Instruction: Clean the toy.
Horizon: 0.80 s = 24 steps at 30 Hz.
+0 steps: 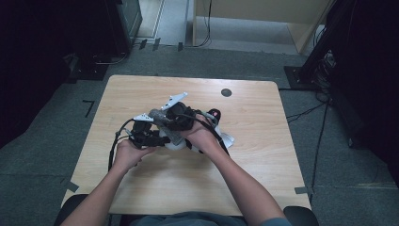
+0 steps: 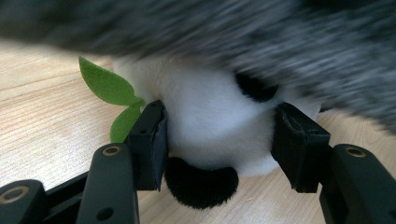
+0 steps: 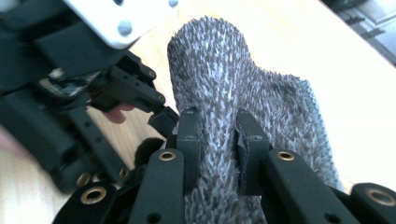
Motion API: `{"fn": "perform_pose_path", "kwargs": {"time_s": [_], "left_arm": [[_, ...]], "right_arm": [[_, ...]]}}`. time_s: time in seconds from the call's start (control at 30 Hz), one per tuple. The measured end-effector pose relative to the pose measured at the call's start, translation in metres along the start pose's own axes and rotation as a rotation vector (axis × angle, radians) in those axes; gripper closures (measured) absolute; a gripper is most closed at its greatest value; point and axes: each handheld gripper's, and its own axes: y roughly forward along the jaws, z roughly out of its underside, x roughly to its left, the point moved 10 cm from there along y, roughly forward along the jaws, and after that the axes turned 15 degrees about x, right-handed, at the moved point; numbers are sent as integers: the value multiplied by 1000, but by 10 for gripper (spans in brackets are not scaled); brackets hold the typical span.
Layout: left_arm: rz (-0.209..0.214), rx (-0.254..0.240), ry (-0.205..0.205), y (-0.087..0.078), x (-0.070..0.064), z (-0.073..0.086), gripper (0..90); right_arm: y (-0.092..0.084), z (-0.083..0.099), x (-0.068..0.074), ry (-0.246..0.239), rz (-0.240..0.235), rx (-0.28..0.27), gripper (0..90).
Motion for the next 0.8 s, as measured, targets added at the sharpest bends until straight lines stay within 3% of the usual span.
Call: {"fn": "perform_pose_path", "kwargs": {"time_s": [0.2, 0.57, 0.8], "left_arm": [[-4, 2, -7, 0, 1, 0, 428], [5, 11, -22, 1, 2, 0, 429], [9, 14, -24, 1, 2, 0, 429]], "right_arm": [[15, 2, 0, -17, -6, 18, 737], [3, 31, 6, -109, 15, 47, 756], [-9, 57, 4, -70, -27, 53, 762]]}}
